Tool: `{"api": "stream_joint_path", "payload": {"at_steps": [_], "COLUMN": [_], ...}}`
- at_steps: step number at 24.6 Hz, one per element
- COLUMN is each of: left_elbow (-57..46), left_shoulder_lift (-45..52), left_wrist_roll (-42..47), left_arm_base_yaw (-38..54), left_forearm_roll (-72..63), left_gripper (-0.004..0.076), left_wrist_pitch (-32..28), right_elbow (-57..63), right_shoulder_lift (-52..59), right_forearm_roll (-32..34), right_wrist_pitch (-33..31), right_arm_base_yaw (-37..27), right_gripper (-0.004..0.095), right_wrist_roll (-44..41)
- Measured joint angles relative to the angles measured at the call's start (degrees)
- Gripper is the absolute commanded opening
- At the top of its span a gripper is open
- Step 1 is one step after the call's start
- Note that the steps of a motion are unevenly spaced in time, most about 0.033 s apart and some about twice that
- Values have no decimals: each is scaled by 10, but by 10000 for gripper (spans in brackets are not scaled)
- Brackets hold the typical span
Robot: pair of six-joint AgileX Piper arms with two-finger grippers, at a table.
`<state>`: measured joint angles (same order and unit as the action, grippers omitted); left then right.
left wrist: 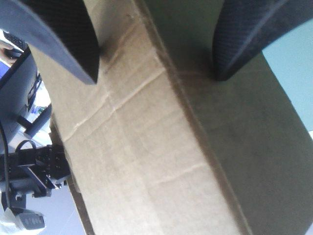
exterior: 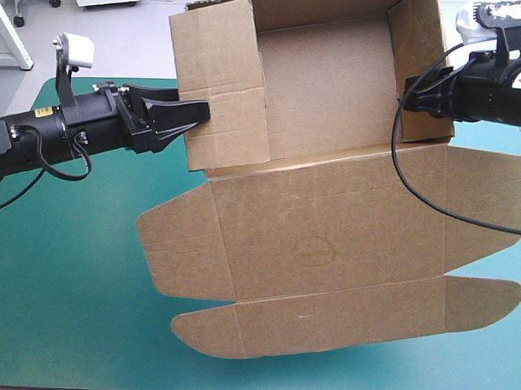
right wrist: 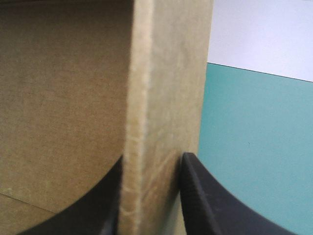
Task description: Fold the box
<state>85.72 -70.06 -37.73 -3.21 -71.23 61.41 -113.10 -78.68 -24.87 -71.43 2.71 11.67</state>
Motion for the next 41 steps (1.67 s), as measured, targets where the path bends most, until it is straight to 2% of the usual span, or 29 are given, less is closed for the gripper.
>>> {"api": "stream_joint_path", "payload": {"at_steps": [8,13,16,21,24,33,41], "left_elbow": [7,10,36,93,111,144,222], "left_shoulder_lift": [0,-7,-31,-62,-75,-112,-159], "left_wrist_roll": [21,74,123,225,316,505,641], "left_arm_base_yaw": [-34,-139,-190,-262,-308,-389,-407], "left_forearm_roll": [52,162,245,435,593,845,932], "left_gripper": [481,466,441,440,440,440,417], "left_wrist_pitch": [-51,-149,-177,-180,-166,-133,-79], "right_elbow": [0,0,0,1,1,1,1], "right_shoulder_lift": [0,0,0,-1,-1,-1,-1], "right_forearm_roll": [0,12,32,45,42,27,24], "right_wrist_pitch": [0,1,1,1,1,1,1], "right_arm_base_yaw": [0,-1,-2,-5,-6,-6,-6], "right_gripper": [1,1,1,1,1,2,2], "right_wrist_roll": [-1,-1,-1,-1,-3,-4,-10]}}
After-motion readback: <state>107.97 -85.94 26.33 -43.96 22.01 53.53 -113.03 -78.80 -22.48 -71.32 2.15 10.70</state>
